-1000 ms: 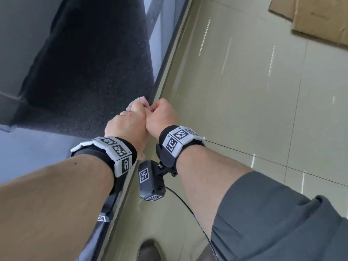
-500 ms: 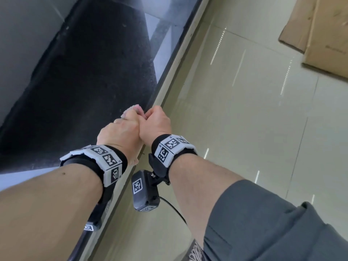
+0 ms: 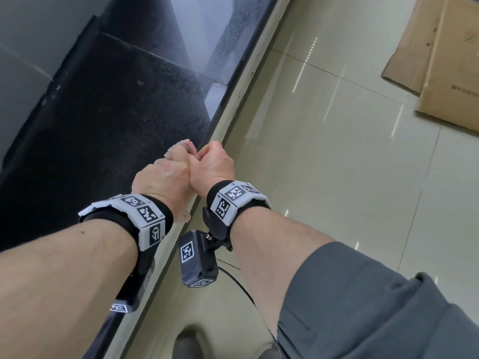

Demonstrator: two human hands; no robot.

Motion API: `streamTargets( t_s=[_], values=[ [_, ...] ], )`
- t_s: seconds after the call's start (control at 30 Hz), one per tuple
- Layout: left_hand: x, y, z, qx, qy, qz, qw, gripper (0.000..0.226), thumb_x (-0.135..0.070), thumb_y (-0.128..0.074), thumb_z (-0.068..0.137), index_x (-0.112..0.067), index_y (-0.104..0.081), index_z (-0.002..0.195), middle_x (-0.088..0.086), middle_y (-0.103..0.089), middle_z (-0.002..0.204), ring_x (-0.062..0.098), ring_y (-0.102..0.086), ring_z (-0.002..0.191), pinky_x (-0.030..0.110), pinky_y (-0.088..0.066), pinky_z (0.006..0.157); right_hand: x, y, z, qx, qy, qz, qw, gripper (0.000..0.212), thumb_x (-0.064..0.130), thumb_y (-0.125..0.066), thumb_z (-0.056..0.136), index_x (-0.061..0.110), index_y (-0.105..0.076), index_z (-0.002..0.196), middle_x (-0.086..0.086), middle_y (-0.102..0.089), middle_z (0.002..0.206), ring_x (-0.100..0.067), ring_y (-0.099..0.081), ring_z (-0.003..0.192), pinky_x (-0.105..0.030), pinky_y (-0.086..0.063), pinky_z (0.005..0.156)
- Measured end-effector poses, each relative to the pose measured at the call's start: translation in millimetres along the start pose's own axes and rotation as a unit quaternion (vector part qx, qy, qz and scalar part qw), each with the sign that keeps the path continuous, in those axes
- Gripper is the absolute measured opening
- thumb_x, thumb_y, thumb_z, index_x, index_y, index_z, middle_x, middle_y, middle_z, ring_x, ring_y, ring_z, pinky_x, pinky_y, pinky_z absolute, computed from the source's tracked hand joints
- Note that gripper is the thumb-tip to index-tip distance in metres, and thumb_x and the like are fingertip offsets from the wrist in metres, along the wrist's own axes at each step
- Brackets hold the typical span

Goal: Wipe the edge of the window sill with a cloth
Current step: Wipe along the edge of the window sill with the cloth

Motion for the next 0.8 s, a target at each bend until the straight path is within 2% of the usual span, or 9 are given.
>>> streamTargets(
  t_s=[0.1, 0.33, 0.5, 0.67, 0.8],
  values=[
    [-16, 16, 37, -0.009, -0.006, -0.011, 1.0, 0.065, -0.024, -0.081, 0.063, -0.002, -0.038, 0.105, 0.015, -0.065, 0.081, 0.035, -0.064, 0.066, 0.032, -0.032, 0.05, 17, 22, 31, -0.016, 0.002, 0.004, 1.0, 0.026, 0.041, -0.06, 0.085, 0.018, -0.049, 0.087, -0.004, -0.061, 0.09, -0.009, -0.047, 0.058, -0.023, -0.03, 0.043],
    [-55, 46, 110, -0.007, -0.036, -0.028, 0.999, 0.064, -0.024, -0.081, 0.063, -0.007, -0.032, 0.101, 0.013, -0.065, 0.08, 0.035, -0.063, 0.066, 0.033, -0.032, 0.051, 47, 74, 89, -0.055, -0.001, 0.013, 0.998, 0.029, 0.044, -0.061, 0.084, 0.018, -0.048, 0.082, -0.003, -0.061, 0.086, -0.014, -0.051, 0.061, -0.026, -0.037, 0.051],
    [-78, 59, 147, -0.038, -0.057, -0.05, 0.996, 0.039, -0.027, -0.064, 0.079, -0.008, -0.035, 0.097, 0.015, -0.064, 0.083, 0.033, -0.058, 0.063, 0.034, -0.033, 0.053, 59, 102, 122, -0.067, 0.002, 0.016, 0.998, 0.033, 0.05, -0.06, 0.083, 0.019, -0.048, 0.08, -0.002, -0.062, 0.082, -0.011, -0.051, 0.058, -0.023, -0.039, 0.047],
    [-97, 69, 175, -0.051, -0.062, -0.075, 0.994, 0.024, -0.025, -0.046, 0.089, -0.007, -0.037, 0.102, 0.018, -0.065, 0.088, 0.038, -0.064, 0.073, 0.036, -0.036, 0.057, 68, 121, 150, -0.066, -0.003, 0.011, 0.998, 0.036, 0.052, -0.06, 0.083, 0.018, -0.049, 0.081, 0.0, -0.06, 0.079, -0.007, -0.048, 0.055, -0.019, -0.032, 0.043],
    [-112, 85, 204, -0.05, -0.051, -0.098, 0.993, 0.021, -0.024, -0.048, 0.086, -0.014, -0.031, 0.092, 0.016, -0.064, 0.083, 0.03, -0.046, 0.059, 0.037, -0.034, 0.056, 84, 145, 178, -0.064, 0.007, -0.004, 0.998, 0.035, 0.051, -0.061, 0.083, 0.018, -0.052, 0.084, 0.0, -0.062, 0.083, -0.004, -0.046, 0.053, -0.016, -0.027, 0.039]
  ],
)
Point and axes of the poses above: each hand's wrist, its own z-axis towards the middle knuckle, its own y-axis out of the back of the hand, x = y × z, the point moved 5 cm from there along z, towards the middle knuckle
